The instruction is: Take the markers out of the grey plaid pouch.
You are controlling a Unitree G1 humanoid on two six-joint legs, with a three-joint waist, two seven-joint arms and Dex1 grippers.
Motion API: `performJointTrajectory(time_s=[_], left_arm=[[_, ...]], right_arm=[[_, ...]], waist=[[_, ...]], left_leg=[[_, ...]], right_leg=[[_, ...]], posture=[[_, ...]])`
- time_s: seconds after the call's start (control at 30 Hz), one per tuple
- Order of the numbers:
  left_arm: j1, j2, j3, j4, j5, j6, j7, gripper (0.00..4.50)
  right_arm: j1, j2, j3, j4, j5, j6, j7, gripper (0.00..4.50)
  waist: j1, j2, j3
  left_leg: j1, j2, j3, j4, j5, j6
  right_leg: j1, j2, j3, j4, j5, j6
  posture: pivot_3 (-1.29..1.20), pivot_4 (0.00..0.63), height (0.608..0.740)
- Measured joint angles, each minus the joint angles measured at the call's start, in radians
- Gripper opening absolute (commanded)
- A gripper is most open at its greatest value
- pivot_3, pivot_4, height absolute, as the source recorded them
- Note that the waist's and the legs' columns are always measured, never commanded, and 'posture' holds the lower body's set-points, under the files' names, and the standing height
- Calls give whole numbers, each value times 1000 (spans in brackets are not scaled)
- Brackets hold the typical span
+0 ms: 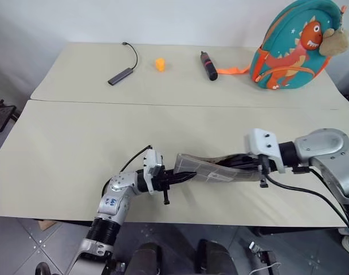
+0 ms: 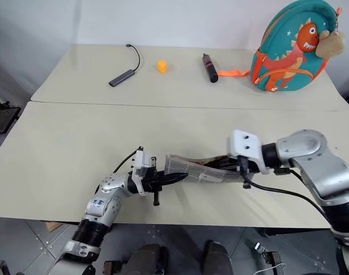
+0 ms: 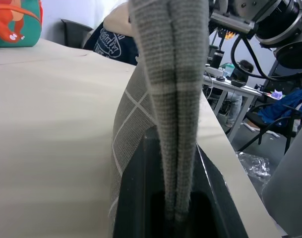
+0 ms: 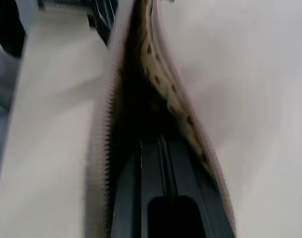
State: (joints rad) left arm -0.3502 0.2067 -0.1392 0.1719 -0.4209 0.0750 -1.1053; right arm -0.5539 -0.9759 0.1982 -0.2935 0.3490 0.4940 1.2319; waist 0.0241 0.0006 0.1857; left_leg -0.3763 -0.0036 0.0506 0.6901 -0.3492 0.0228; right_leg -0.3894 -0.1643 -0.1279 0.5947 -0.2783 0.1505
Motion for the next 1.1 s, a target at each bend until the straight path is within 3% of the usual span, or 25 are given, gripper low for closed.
performJointTrajectory(time_s=[0.2,0.3,0.43,0.97,1.0,1.1], left_arm=[[-21,-9,-3,25,13,-14,-1,0],[-27,-12,-5,34,20,-24,-1,0],[-29,-12,-6,38,27,-31,0,0],[-28,-12,3,45,31,-34,3,0],[-28,-12,3,46,31,-34,4,0],[-28,-12,5,46,31,-33,6,0]], right_arm=[[-68,47,145,-45,-97,123,-26,49],[-80,40,182,-60,-145,171,-28,642],[-99,50,202,-65,-174,189,-26,1901],[-175,169,369,0,-420,199,-69,1901],[-175,174,368,1,-426,202,-67,1533],[-167,186,357,8,-424,193,-61,1069]], waist=[[2,0,0],[1,0,0],[-1,0,0],[-6,0,0],[-7,0,0],[-9,0,-1]], left_leg=[[0,0,-2,1,0,0],[0,0,-4,1,0,0],[0,0,-4,2,0,0],[0,0,-4,2,0,0],[0,0,-4,3,0,0],[0,0,-4,3,0,0]], right_leg=[[1,0,0,0,0,0],[1,0,-1,0,0,0],[1,0,-1,0,0,0],[1,1,-1,1,0,0],[1,1,-1,1,0,0],[1,1,-1,1,0,0]], posture=[[0,150,740],[0,150,740],[0,150,740],[0,150,740],[0,150,740],[0,150,740]])
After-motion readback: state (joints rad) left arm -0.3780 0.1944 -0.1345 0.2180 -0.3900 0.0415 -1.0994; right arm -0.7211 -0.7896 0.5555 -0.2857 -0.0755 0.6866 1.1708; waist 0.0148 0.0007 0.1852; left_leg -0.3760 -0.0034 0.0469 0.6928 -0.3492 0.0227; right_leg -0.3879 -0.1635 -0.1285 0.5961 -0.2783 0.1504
